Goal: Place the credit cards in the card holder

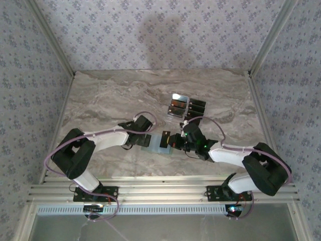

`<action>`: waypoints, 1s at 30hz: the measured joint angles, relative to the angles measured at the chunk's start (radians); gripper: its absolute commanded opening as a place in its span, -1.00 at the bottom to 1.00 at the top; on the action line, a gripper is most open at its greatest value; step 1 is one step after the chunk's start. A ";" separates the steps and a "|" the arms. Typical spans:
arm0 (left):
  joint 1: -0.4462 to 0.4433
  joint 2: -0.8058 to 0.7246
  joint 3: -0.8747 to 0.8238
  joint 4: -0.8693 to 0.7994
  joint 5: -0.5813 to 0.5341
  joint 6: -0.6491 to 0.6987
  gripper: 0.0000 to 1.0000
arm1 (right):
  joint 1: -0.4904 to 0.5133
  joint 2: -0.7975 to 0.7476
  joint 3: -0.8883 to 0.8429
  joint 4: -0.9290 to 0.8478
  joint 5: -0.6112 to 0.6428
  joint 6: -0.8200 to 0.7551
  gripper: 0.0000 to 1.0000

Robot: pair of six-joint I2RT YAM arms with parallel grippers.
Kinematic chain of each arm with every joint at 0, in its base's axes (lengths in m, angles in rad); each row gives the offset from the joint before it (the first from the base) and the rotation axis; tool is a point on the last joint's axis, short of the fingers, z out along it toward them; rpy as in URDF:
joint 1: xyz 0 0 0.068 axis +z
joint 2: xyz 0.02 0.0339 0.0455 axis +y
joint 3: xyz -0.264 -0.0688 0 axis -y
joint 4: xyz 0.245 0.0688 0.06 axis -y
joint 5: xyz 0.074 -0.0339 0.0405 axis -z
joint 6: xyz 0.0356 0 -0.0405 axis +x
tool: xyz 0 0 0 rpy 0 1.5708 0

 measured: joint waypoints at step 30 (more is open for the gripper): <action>-0.032 -0.033 -0.048 0.017 -0.060 -0.079 1.00 | 0.019 0.140 -0.094 0.266 -0.010 0.120 -1.00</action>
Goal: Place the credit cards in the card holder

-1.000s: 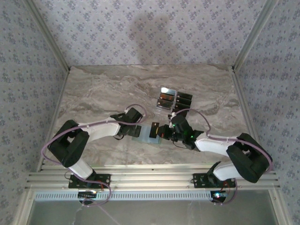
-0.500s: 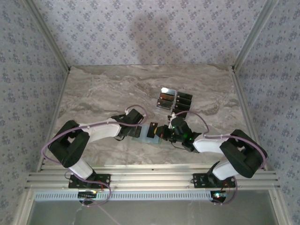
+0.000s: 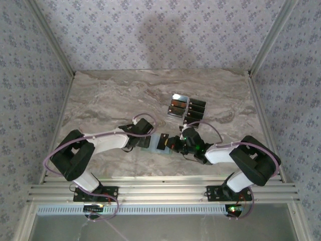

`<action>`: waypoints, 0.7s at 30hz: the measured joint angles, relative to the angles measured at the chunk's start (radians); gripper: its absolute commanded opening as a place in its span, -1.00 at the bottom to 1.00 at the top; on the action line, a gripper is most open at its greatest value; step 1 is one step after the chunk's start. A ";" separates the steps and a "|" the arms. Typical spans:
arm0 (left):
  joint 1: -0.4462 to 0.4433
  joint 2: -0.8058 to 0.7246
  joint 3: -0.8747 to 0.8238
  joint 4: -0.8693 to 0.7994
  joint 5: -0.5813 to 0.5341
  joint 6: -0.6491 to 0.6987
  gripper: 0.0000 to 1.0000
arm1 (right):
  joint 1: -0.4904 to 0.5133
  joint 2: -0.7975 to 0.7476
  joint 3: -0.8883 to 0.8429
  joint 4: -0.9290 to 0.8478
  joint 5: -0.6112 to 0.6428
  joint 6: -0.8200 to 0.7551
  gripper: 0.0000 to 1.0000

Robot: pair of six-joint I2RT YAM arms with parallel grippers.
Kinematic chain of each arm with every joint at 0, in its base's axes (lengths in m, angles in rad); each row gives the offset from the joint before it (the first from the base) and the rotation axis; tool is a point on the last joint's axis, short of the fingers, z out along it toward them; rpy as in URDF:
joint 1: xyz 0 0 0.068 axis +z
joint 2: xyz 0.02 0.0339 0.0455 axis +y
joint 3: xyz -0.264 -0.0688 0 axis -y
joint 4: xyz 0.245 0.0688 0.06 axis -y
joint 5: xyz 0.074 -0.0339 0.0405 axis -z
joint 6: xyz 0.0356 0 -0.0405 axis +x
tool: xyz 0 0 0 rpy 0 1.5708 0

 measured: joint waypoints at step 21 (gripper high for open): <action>-0.080 -0.077 -0.014 -0.103 -0.029 -0.073 1.00 | -0.116 0.028 0.003 -0.060 -0.102 -0.047 -1.00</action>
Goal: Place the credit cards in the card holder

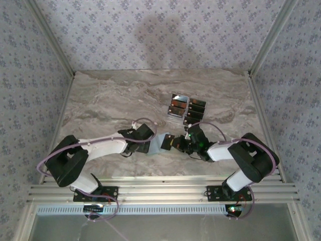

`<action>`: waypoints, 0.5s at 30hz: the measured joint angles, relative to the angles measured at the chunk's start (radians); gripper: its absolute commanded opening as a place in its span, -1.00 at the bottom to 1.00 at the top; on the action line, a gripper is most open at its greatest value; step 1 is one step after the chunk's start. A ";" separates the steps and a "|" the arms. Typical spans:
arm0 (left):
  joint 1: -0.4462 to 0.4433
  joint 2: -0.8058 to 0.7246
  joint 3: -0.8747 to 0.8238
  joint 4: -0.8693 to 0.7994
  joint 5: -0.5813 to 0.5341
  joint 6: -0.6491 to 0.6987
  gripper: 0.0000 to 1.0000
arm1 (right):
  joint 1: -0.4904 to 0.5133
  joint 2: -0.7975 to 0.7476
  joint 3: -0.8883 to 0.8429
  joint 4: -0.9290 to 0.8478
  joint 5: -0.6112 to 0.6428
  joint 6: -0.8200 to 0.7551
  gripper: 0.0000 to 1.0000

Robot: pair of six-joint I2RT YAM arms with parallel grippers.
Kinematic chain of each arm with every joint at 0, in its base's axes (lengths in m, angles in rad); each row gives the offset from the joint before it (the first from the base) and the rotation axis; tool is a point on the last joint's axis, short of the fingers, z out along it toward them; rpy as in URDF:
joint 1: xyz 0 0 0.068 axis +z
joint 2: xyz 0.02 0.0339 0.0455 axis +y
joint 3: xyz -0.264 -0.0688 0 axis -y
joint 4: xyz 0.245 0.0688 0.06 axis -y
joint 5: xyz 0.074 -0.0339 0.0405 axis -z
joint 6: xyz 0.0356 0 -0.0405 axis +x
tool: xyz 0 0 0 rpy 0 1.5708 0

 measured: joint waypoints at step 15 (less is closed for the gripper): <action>-0.006 0.007 0.014 0.007 0.021 -0.040 0.99 | 0.064 -0.083 0.020 -0.058 0.002 -0.005 -1.00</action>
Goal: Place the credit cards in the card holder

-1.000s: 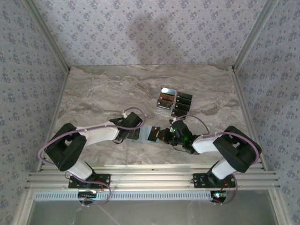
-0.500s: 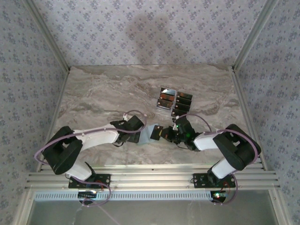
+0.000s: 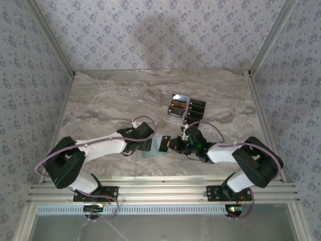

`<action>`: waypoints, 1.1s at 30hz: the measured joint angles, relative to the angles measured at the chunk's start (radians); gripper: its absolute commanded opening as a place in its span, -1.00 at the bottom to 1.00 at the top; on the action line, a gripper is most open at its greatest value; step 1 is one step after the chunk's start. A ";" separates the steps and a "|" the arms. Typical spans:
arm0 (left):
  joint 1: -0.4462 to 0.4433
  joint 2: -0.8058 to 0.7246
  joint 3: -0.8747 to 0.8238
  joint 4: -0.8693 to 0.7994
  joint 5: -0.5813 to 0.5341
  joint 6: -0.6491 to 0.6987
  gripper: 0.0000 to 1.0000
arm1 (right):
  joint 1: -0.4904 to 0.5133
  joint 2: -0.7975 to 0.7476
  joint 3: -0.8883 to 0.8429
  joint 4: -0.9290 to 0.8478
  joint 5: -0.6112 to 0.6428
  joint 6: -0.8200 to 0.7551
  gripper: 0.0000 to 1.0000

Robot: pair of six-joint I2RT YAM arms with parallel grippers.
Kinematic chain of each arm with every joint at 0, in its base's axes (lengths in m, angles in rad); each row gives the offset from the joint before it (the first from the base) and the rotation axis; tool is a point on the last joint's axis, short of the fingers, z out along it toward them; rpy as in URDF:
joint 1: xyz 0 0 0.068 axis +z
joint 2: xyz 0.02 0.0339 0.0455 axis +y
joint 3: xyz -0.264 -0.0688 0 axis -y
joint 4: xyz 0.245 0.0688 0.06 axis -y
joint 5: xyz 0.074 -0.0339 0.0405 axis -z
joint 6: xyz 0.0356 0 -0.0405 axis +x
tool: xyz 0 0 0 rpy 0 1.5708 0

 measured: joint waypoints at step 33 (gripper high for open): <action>0.107 -0.010 0.101 0.011 -0.037 0.107 1.00 | -0.045 -0.090 0.037 -0.088 -0.042 -0.093 -1.00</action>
